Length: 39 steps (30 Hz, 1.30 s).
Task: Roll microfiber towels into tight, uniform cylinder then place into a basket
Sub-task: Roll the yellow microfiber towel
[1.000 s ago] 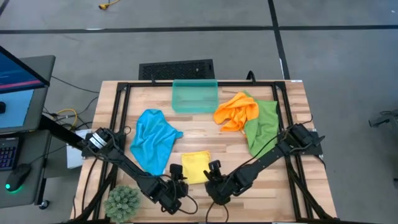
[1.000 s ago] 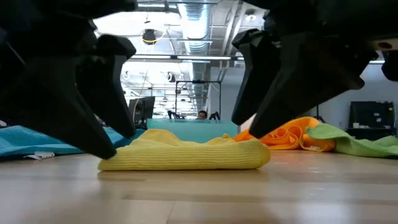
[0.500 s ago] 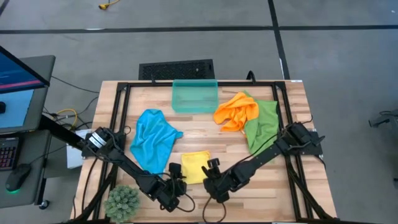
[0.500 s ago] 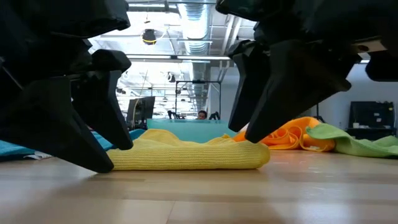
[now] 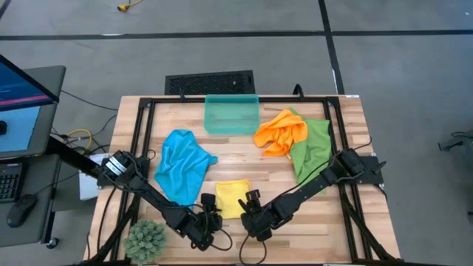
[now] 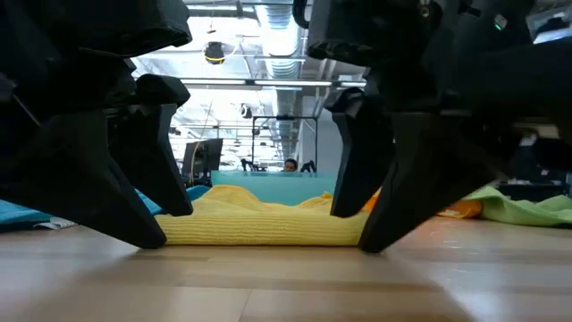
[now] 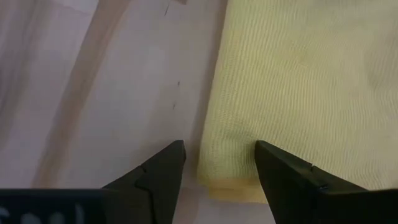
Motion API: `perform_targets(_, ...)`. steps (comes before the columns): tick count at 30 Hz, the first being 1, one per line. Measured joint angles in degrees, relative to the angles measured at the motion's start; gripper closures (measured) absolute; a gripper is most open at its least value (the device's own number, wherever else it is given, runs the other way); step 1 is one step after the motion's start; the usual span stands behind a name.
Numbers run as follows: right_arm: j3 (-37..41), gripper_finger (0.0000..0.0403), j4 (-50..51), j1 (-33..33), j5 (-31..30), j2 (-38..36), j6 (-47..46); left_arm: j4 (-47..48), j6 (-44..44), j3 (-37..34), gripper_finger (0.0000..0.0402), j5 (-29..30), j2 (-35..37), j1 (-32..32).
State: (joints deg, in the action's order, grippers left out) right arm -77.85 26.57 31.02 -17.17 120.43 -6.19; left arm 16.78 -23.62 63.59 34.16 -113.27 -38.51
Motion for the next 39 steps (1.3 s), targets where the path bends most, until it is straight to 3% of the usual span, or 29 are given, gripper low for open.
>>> perform_targets(5, 0.0, 0.0182, 0.0, -0.4, 0.3, 1.0, -1.7, 0.1, -0.5, 0.0, 0.0221, -0.4, 0.0, 0.1)
perform_targets(9, 0.1, 0.0202, 0.2, -1.0, 1.1, 0.7, -3.8, 0.0, -0.6, 0.0, 0.0254, -1.4, -0.1, 0.1)
perform_targets(20, 0.2, 0.0339, -0.8, -1.1, 2.7, 0.8, -4.3, -0.2, -0.5, 0.1, 0.0392, -4.6, -0.2, 0.1)
perform_targets(26, 0.3, 0.0392, -2.0, -0.7, 3.5, 0.1, -4.6, 0.4, -5.1, 0.4, 0.0389, -6.4, 0.2, 0.2)
perform_targets(32, 0.3, 0.0378, -2.3, -0.1, 4.9, 0.1, -6.5, 0.9, -9.6, 0.3, 0.0398, -12.3, 3.0, 0.2)
perform_targets(39, -1.8, 0.0395, -1.8, 0.1, 9.7, 0.3, -8.3, 0.7, -14.4, 0.3, 0.0396, -17.2, 4.8, 1.3)
